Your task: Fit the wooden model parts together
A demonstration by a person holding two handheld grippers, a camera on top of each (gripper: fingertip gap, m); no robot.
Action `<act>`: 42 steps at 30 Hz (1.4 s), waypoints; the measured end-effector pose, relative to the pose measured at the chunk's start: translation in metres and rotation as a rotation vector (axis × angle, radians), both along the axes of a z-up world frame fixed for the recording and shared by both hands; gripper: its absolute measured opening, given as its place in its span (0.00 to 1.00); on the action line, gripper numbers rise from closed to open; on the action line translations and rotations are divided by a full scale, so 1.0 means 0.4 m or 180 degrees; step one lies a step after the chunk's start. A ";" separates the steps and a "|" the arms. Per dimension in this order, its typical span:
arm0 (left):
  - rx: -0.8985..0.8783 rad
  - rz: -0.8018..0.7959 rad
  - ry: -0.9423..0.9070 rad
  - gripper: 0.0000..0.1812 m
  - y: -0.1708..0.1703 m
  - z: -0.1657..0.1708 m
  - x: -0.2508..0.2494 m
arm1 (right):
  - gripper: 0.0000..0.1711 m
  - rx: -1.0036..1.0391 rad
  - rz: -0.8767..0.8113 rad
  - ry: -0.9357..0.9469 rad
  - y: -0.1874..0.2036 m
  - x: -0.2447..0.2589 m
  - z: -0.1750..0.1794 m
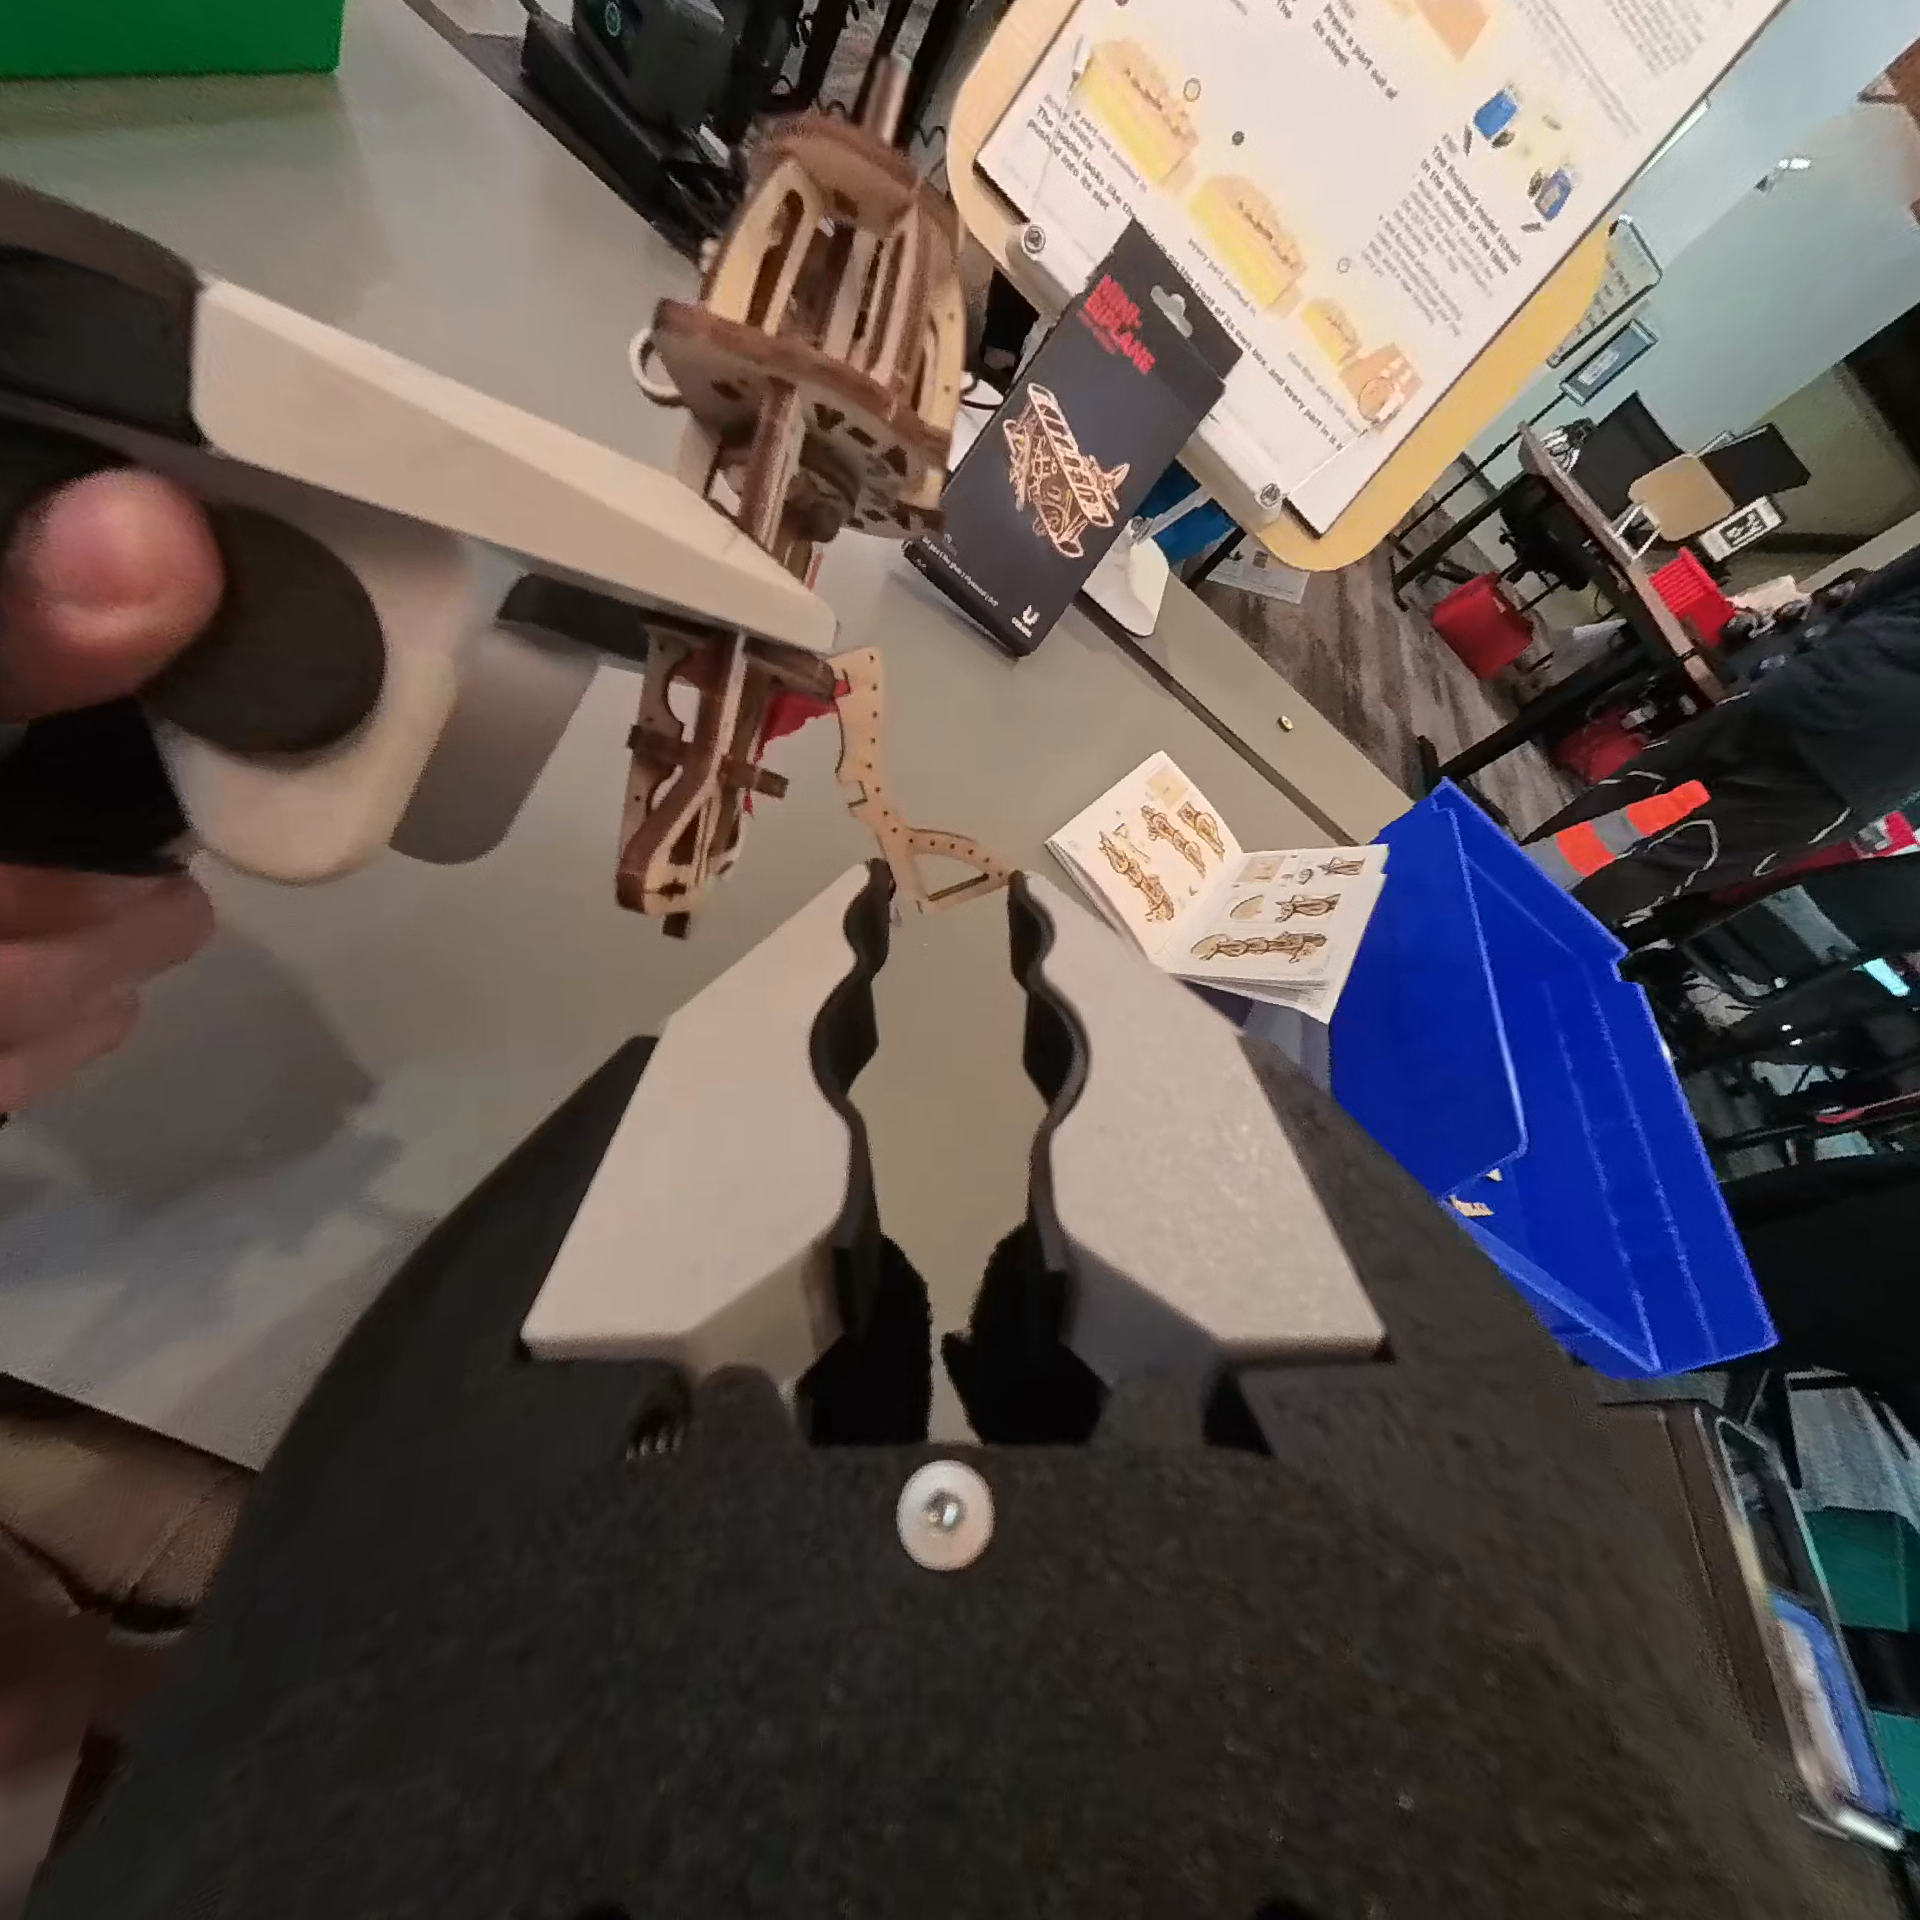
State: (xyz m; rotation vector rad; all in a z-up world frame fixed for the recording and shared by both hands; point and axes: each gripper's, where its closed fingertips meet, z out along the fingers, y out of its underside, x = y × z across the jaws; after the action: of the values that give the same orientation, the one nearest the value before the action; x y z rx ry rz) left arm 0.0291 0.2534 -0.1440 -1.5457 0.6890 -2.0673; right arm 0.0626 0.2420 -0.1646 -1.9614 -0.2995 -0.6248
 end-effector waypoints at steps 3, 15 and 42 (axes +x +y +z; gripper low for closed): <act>0.0022 0.0019 0.0008 0.23 0.003 0.000 -0.001 | 0.13 0.0024 0.0035 -0.0091 -0.005 -0.004 0.009; -0.0195 0.0065 -0.0052 0.23 0.006 -0.002 0.002 | 0.13 0.0046 0.0041 -0.0218 -0.007 -0.004 0.017; -0.0637 -0.0089 -0.0505 0.23 0.012 0.029 -0.012 | 0.13 0.0384 0.0506 -0.0232 -0.030 -0.059 0.030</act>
State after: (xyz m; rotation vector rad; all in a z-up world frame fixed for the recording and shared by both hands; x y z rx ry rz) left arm 0.0244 0.2581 -0.1325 -1.4609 0.4597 -2.3094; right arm 0.0390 0.2300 -0.1525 -1.7825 -0.4481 -0.5976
